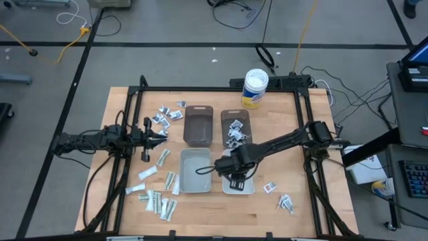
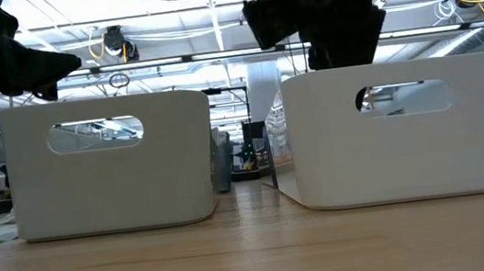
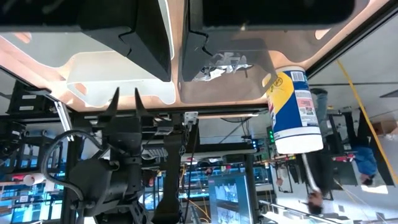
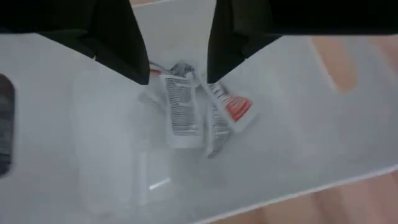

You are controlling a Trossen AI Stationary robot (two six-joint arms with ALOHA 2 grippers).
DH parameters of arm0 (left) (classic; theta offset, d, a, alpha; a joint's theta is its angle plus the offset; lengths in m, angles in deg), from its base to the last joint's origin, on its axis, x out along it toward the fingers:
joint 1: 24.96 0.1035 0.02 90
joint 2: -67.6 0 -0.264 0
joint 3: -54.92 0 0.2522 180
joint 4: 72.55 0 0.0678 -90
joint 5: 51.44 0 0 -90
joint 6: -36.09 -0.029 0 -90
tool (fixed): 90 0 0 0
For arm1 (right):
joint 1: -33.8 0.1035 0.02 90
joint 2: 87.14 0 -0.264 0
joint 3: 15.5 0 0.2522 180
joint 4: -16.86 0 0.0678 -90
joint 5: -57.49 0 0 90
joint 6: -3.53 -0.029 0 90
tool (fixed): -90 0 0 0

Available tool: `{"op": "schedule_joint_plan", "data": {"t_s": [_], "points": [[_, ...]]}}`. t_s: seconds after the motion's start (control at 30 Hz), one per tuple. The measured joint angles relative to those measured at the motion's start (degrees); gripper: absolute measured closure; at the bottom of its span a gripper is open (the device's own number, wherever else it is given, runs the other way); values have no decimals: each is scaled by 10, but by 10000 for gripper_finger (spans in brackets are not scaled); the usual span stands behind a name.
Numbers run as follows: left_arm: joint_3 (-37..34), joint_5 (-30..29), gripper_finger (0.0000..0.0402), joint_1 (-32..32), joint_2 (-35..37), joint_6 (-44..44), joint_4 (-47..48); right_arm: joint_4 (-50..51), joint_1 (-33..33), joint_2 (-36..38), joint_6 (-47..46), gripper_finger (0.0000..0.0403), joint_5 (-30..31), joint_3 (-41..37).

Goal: Pick & Place First Aid Supplies
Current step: Put the orange pad into the white bin

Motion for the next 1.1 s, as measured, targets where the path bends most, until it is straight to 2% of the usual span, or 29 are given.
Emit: {"op": "schedule_joint_plan", "data": {"t_s": [0.23,0.67,1.1], "points": [[0,0,355,0,0,0,0,24,18,54,54,216,1,-5],[0,0,355,0,0,0,0,32,61,180,-136,224,0,-147],[0,0,355,0,0,0,0,33,108,269,-239,226,-2,-256]]}}
